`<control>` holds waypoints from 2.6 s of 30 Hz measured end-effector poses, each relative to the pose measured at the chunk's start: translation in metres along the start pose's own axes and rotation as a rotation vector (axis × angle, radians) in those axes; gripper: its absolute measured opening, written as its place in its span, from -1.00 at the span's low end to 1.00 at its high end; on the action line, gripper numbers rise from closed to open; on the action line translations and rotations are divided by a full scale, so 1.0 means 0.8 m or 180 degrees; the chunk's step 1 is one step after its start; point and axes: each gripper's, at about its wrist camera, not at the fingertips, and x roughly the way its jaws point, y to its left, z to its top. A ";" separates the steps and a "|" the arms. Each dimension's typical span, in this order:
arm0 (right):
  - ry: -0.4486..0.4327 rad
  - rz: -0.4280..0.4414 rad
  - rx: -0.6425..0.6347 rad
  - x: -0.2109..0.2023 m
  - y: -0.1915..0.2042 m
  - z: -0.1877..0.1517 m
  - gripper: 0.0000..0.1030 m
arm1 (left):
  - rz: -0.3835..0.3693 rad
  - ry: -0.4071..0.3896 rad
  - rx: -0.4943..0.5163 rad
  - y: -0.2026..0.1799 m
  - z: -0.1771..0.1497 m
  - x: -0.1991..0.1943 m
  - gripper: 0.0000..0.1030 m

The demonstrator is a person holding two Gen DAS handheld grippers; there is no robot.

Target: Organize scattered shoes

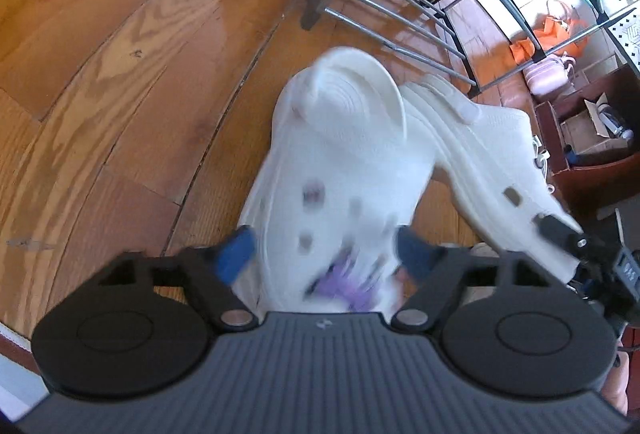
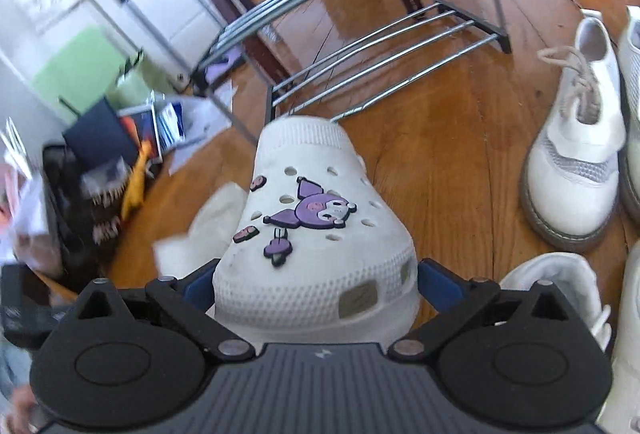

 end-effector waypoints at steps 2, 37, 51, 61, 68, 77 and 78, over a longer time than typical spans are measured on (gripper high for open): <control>-0.0039 0.0045 0.0122 -0.006 -0.010 0.006 0.96 | 0.0073 -0.0046 0.0074 -0.003 0.000 -0.004 0.50; -0.2099 0.0949 -0.0360 -0.095 0.141 0.226 0.95 | -0.0208 -0.0205 -0.0373 0.028 0.004 -0.001 0.80; -0.2350 -0.0692 -0.2812 0.014 0.292 0.153 0.98 | -0.0366 -0.0148 -0.0510 0.040 0.002 0.000 0.86; -0.2193 -0.1096 -0.1872 0.052 0.269 0.290 0.93 | -0.0446 -0.0137 -0.0576 0.047 0.003 -0.002 0.87; -0.2133 -0.0668 -0.1271 0.011 0.238 0.309 0.99 | -0.0432 -0.0128 -0.0481 0.039 0.006 -0.009 0.92; -0.0562 -0.0279 -0.1197 0.024 0.172 0.067 0.99 | 0.0315 0.0032 -0.0156 0.047 0.018 -0.040 1.00; -0.0352 -0.0283 -0.1159 0.037 0.163 0.051 0.98 | 0.0402 0.0067 -0.0143 0.052 0.019 -0.040 1.00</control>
